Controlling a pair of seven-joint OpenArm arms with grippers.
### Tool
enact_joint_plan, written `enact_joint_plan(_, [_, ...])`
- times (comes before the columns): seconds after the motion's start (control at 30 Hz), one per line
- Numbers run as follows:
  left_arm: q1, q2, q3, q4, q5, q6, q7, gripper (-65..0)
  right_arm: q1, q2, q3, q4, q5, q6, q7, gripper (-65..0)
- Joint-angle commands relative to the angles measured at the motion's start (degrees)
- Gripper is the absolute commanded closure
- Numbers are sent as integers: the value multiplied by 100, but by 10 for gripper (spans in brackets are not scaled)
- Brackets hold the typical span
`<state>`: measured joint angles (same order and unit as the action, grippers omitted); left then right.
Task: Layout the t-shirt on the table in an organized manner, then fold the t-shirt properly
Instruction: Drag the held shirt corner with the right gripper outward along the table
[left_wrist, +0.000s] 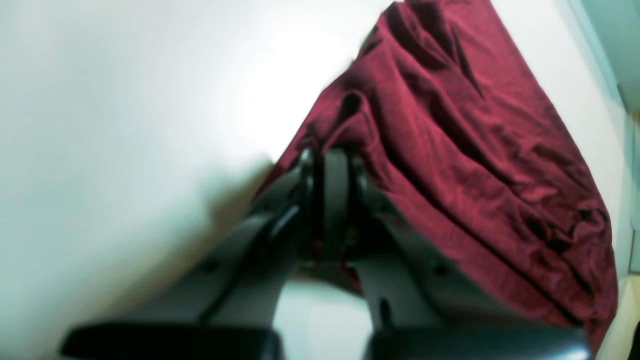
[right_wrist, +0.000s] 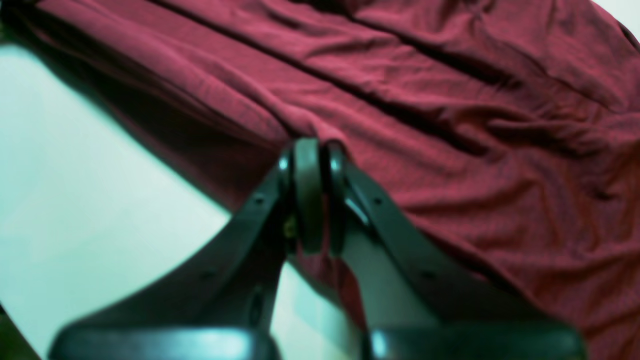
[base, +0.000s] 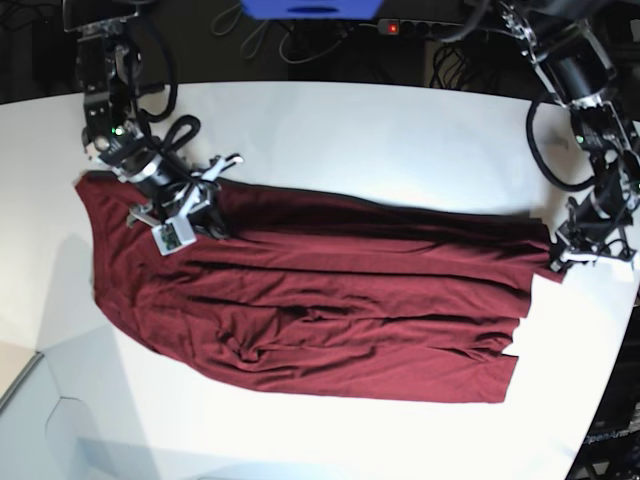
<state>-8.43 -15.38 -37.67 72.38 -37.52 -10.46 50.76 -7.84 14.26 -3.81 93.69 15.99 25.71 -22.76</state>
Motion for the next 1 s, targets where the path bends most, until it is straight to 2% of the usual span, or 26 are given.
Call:
enact_joint_plan(0.0, [-190,-102,97,19,-94,-5,-96,-1,120,38,17,7,67,18,145,0])
enact_joint_plan(0.17, [-472,-111,352,-262,-94,4,-105,-1,401,38,-115,-354,67,18,145,0])
enact_joint_plan(0.37, [-691,-146,352,-543,-59,22,-105,-1,542,29,-194,-512,67,18,180,0])
enact_joint_plan(0.6, [-990,-172,343,-772,644,-22,-114,-1,902,29,-344,-872,67,18,171,0])
enact_joint_plan(0.97, [-999,-58,343,-904,714,-22,-114,-5,1104,29,-344,-1162,67,18,153,0])
